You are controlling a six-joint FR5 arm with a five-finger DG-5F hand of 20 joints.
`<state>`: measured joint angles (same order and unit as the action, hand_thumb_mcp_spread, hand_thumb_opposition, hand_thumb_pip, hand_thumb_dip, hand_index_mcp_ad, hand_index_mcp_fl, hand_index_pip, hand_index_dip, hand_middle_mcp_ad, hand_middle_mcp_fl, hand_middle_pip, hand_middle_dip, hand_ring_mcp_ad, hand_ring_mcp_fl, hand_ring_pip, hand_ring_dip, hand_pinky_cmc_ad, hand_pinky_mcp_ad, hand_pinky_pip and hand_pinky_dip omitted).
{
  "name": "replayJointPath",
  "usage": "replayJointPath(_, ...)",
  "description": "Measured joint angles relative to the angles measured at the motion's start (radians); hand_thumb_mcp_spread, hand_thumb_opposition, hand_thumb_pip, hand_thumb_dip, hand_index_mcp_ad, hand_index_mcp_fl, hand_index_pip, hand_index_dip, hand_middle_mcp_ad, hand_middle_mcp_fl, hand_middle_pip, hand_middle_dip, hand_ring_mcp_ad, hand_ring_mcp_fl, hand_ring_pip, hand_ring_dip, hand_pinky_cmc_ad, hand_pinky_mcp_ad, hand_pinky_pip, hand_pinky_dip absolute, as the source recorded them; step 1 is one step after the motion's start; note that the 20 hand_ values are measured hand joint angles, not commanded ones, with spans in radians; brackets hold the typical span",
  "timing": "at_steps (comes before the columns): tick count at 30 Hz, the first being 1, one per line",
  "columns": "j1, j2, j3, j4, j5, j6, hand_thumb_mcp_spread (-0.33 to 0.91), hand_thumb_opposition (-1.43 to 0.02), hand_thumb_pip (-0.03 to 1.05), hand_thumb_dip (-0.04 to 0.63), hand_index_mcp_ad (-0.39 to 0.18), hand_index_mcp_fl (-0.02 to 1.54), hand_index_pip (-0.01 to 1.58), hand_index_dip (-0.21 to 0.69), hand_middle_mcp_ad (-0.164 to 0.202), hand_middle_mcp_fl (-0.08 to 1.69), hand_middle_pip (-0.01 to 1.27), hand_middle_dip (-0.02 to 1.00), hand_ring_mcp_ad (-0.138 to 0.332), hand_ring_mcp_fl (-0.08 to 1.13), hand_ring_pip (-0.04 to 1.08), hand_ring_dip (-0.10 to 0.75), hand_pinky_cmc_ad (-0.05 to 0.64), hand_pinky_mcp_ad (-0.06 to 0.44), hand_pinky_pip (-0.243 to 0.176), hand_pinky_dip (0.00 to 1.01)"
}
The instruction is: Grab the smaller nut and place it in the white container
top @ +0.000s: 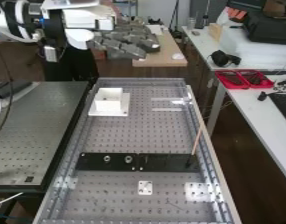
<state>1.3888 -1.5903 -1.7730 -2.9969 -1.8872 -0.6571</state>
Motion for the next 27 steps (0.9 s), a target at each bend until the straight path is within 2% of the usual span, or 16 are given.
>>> replayJointPath(8, -0.024, -0.014, 0.045, -0.039, 0.036, -0.002, 0.19, -0.73, 0.58, 0.145, -0.113, 0.16, 0.08, 0.326, 0.042, 0.1, 0.13, 0.27, 0.134, 0.0, 0.09, 0.127, 0.312, 0.265, 0.003, 0.14)
replayJointPath(11, -0.026, -0.02, 0.051, -0.04, 0.032, -0.002, 0.19, -0.73, 0.58, 0.145, -0.113, 0.16, 0.08, 0.326, 0.042, 0.1, 0.13, 0.27, 0.129, 0.0, 0.09, 0.127, 0.333, 0.264, 0.003, 0.14)
replayJointPath(27, -0.032, -0.045, 0.082, -0.044, 0.03, -0.002, 0.19, -0.74, 0.58, 0.141, -0.113, 0.16, 0.08, 0.326, 0.042, 0.1, 0.13, 0.27, 0.14, 0.0, 0.09, 0.127, 0.332, 0.265, 0.003, 0.14)
